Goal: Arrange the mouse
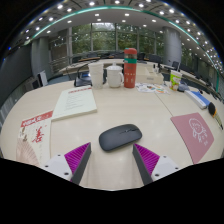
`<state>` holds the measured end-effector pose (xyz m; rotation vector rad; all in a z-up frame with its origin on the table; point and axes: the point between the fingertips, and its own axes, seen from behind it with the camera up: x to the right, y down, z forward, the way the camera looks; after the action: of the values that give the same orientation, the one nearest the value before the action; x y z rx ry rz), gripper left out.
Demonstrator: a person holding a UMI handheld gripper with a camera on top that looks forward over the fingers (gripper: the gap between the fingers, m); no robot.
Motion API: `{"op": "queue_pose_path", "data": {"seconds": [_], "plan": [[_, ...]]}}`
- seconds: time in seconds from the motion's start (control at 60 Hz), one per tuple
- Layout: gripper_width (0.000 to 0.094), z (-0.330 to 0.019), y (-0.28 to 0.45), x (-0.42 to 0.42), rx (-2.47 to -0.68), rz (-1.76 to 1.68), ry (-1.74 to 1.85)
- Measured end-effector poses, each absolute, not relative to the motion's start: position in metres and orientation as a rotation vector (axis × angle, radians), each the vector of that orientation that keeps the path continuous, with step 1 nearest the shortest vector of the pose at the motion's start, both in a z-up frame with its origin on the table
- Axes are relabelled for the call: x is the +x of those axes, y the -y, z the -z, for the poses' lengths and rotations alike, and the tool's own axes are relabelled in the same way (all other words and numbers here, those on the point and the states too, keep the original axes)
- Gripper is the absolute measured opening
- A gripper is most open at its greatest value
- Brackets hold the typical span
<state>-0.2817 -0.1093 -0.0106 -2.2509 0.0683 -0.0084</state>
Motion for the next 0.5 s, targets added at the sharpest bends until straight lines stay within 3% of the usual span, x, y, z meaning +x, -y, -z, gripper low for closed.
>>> {"op": "queue_pose_path", "data": {"seconds": [0.35, 0.5], "plan": [[0.0826, 0.014, 0.037, -0.28, -2.282, 0.067, -0.101], [0.0547, 0.014, 0.02, -0.285, -2.278, 0.08, -0.095]]}}
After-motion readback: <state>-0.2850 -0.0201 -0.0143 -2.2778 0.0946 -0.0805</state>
